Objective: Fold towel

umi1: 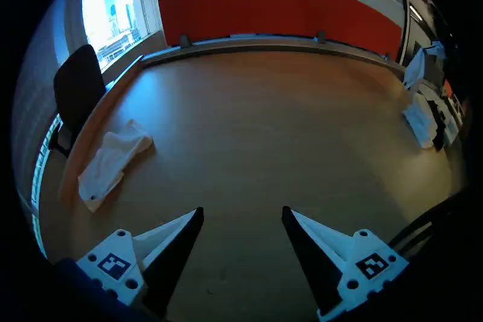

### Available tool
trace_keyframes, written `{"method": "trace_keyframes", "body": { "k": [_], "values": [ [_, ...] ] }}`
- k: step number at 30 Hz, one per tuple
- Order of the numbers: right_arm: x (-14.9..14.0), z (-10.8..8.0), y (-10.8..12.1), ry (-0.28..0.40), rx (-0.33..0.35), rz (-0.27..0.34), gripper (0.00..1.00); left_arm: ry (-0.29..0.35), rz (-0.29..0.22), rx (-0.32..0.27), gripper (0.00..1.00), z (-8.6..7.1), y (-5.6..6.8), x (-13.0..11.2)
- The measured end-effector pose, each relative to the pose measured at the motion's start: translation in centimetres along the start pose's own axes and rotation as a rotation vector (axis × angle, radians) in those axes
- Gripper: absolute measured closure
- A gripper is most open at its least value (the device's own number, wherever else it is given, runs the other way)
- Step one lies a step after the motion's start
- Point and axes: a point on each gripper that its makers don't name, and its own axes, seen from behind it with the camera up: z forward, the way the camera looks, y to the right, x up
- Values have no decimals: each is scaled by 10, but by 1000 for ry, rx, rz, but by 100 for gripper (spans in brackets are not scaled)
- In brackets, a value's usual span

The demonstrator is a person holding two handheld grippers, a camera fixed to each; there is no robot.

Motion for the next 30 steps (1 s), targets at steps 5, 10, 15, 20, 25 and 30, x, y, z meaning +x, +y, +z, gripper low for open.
{"method": "trace_keyframes", "body": {
  "k": [5, 10, 15, 20, 25, 30],
  "values": [
    [-11, -4, 7, -8, -14, 16, 95, 0, 7, -1, 4, 0, 1, 2],
    [-28, -13, 14, -17, -36, 40, 95, 0, 13, -1, 4, -1, 1, 4],
    [-59, -27, 16, -41, -57, 80, 95, 0, 21, -4, 4, -1, 2, 5],
    [-103, -40, 10, -78, -77, 131, 95, -3, 34, -12, 4, 0, 6, 6],
    [-149, -47, 4, -123, -100, 188, 95, -6, 49, -19, 4, 1, 10, 5],
    [-185, -47, -3, -153, -117, 252, 95, -9, 59, -21, 4, 1, 11, 5]
  ]
}}
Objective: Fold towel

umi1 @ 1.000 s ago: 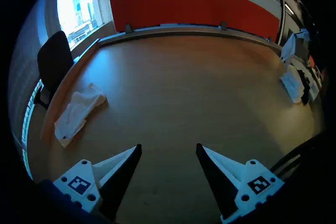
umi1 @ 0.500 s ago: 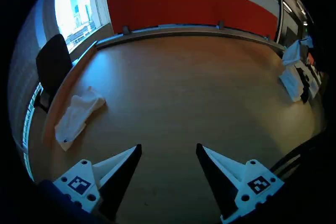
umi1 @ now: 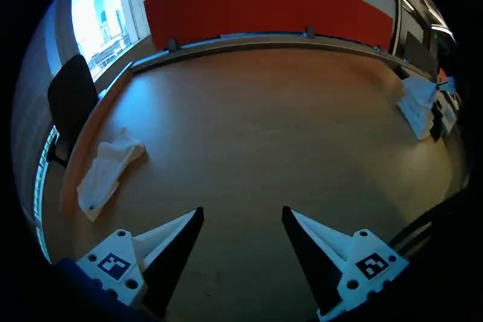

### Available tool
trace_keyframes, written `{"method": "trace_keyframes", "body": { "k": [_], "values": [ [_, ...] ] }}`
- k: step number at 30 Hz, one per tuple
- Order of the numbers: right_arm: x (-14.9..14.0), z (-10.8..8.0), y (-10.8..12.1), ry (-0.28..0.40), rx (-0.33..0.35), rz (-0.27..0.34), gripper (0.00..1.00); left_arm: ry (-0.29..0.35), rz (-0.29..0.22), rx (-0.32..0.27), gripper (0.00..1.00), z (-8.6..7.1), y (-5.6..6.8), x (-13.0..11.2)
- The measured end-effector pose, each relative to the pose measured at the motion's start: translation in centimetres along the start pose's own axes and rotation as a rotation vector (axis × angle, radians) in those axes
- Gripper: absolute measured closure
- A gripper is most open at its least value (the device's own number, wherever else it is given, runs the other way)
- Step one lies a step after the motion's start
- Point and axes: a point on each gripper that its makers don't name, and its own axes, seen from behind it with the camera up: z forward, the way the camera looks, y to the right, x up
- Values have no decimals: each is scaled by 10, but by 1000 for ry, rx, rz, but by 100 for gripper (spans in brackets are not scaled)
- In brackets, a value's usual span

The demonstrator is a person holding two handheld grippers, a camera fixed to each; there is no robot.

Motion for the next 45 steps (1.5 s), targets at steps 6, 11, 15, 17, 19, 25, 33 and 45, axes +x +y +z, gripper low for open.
{"method": "trace_keyframes", "body": {
  "k": [6, 11, 15, 17, 19, 25, 33, 45],
  "values": [
    [-32, 10, 1, -24, -19, 65, 95, -1, 10, 4, 4, -2, -2, 0],
    [-55, 19, -2, -47, -26, 102, 95, 0, 13, 8, 4, -5, -3, 0],
    [-69, 25, -6, -65, -24, 124, 95, 0, 13, 11, 4, -6, -3, -1],
    [-75, 28, -9, -76, -24, 131, 95, -1, 14, 12, 4, -7, -3, -2],
    [-82, 31, -11, -87, -26, 134, 95, -2, 14, 13, 4, -7, -2, -2],
    [-95, 37, -13, -109, -33, 154, 95, -3, 14, 16, 4, -9, -2, -3],
    [-107, 45, -11, -125, -48, 182, 95, 0, 10, 21, 4, -10, -2, -4],
    [-107, 47, -11, -123, -64, 195, 93, -2, 12, 24, 4, -11, -3, -5]
  ]
}}
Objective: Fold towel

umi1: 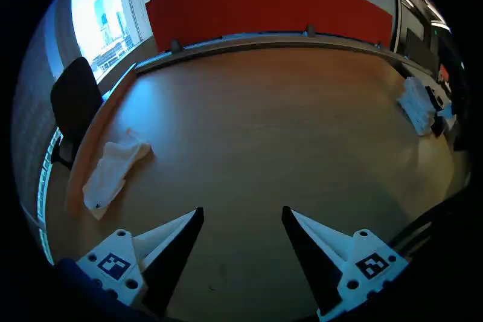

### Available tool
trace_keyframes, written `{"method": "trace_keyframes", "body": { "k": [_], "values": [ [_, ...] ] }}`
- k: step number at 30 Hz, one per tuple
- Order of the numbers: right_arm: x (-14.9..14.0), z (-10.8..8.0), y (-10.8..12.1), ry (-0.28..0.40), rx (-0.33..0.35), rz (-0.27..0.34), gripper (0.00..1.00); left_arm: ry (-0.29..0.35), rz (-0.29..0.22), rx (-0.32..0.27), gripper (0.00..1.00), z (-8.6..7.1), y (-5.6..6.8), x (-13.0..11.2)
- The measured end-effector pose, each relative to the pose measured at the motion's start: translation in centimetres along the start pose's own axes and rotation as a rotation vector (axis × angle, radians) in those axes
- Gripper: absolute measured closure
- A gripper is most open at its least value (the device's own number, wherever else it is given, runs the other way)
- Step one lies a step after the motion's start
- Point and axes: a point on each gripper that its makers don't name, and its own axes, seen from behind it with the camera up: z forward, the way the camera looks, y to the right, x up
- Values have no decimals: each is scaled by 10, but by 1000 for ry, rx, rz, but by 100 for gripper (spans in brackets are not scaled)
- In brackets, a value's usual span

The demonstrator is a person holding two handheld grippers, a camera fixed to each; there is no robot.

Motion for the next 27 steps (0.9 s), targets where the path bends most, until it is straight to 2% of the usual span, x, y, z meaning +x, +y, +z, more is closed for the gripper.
{"method": "trace_keyframes", "body": {
  "k": [10, 12, 15, 16, 22, 27],
  "values": [
    [0, -11, -1, 17, -10, -1, 76, 7, 3, -1, 4, -1, -2, 3],
    [1, -14, 0, 22, -15, 2, 65, 8, 3, -2, 4, -1, -2, 3],
    [2, -17, 2, 32, -29, 7, 34, 10, 3, -5, 4, 0, -1, 4],
    [2, -18, 3, 33, -34, 6, 26, 12, 2, -6, 4, 0, -1, 5],
    [1, -23, -1, 38, -37, 5, 16, 19, 6, -12, 4, 0, 0, 7],
    [5, -27, -6, 52, -32, 10, 15, 24, 5, -15, 4, -1, -1, 8]
  ]
}}
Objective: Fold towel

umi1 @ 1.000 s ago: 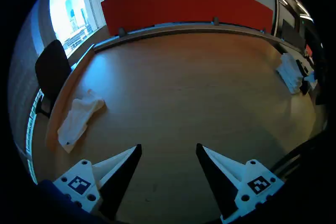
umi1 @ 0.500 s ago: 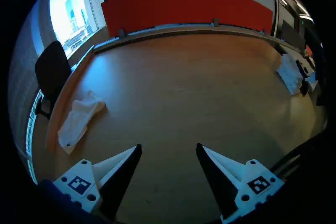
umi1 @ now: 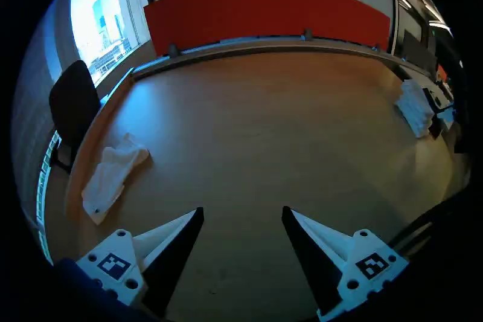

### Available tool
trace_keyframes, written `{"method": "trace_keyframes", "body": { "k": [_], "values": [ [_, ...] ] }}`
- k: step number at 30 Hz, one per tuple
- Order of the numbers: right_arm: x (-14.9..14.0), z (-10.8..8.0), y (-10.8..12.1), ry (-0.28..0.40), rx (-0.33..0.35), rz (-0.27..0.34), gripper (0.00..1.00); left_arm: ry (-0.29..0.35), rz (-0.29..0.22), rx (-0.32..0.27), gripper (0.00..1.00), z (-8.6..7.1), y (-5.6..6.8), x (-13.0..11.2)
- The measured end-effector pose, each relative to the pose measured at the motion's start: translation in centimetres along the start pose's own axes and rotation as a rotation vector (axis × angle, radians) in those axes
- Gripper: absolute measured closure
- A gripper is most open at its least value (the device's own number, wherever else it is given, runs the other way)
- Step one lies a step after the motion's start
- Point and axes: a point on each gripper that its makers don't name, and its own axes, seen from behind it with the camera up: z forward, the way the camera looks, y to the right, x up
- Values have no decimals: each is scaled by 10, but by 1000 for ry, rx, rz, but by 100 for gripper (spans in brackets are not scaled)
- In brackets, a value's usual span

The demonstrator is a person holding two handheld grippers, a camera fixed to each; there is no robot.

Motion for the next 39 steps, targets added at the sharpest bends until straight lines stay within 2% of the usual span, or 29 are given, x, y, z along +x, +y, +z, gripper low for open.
{"method": "trace_keyframes", "body": {
  "k": [9, 15, 18, 21, 25, 29, 31, 33, 39],
  "values": [
    [13, -12, -16, 40, 18, 0, 14, 13, -8, 0, 4, -2, -3, 2],
    [31, -22, -30, 101, 25, 4, 15, 21, -3, -3, 4, -2, -3, 6],
    [46, -29, -40, 155, 31, 9, 14, 24, -7, -3, 4, -1, -3, 7],
    [65, -37, -53, 231, 49, 21, 6, 30, -12, -3, 4, -1, -3, 9],
    [100, -53, -65, 371, 49, 54, 0, 40, -19, -4, 4, -1, -3, 14],
    [133, -71, -71, 518, 25, 103, 0, 52, -22, -4, 4, -1, -3, 20],
    [144, -78, -75, 571, 22, 120, 1, 59, -21, -3, 4, -1, -4, 22],
    [151, -82, -79, 607, 23, 132, 1, 66, -21, -2, 4, -1, -4, 25],
    [160, -85, -88, 640, 29, 169, 1, 95, -27, 3, 4, -2, -6, 34]
  ]
}}
